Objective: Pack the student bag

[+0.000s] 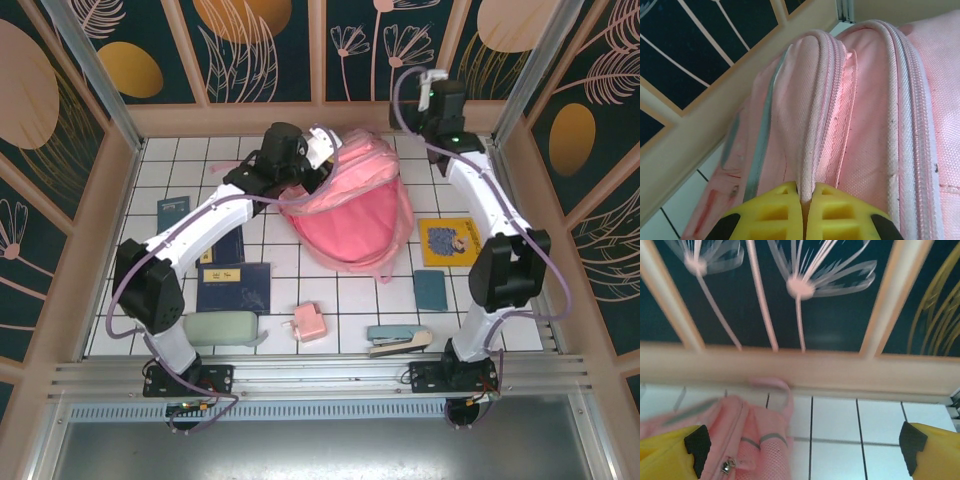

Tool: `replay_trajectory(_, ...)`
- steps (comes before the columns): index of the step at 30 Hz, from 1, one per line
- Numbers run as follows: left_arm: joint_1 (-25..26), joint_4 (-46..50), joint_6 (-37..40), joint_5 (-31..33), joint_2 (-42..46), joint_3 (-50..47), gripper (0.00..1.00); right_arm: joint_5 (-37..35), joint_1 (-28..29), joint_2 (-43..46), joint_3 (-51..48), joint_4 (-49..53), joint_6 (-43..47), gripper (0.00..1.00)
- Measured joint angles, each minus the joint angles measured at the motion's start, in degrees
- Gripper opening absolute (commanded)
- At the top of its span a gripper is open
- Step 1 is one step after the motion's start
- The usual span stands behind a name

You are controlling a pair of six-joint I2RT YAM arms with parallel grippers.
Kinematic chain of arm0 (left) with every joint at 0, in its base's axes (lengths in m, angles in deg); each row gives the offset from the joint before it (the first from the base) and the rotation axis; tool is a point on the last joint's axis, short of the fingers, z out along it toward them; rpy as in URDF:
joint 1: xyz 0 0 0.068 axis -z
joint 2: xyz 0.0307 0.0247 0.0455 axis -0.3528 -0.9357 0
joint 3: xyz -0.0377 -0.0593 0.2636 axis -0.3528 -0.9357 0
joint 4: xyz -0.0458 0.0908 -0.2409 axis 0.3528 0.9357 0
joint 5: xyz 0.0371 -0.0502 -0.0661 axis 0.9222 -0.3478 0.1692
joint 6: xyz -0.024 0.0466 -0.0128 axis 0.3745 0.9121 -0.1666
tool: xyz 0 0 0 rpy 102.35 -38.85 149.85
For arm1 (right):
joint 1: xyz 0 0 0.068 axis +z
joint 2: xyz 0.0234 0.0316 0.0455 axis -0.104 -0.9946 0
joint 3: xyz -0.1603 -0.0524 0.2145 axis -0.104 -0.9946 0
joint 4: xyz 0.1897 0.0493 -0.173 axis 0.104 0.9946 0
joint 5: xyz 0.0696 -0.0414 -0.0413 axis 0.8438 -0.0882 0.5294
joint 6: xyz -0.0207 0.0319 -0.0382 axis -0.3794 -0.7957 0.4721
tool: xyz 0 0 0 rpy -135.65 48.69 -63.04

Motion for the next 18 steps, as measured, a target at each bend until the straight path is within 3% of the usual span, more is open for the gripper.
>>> replay_trajectory(2,0.0,0.3,-2.4,0.0,-1.8,1.5,0.00,3.5,-2.3,4.3,-2.6,-1.0,-5.0,0.99)
replay_trajectory(6,-0.3,2.4,-8.0,-0.3,-5.5,6.0,0.00,17.0,-10.4,10.5,-10.0,-3.4,-18.1,0.92)
replay_trajectory(9,-1.1,5.7,-13.9,-0.8,-9.4,12.0,0.00,19.9,-12.7,10.5,-11.0,-0.2,-24.4,0.94)
replay_trajectory(11,-2.0,8.3,-17.8,-1.5,-12.4,16.8,0.00,18.4,-9.0,10.8,-11.9,4.4,-25.7,0.97)
replay_trajectory(13,-2.7,9.1,-20.9,-1.7,-14.1,18.8,0.00,16.7,-2.7,12.8,-15.9,7.7,-25.8,0.93)
replay_trajectory(18,-3.7,9.0,-25.6,-0.7,-13.6,15.1,0.00,16.3,14.1,20.8,-26.9,19.3,-24.7,0.87)
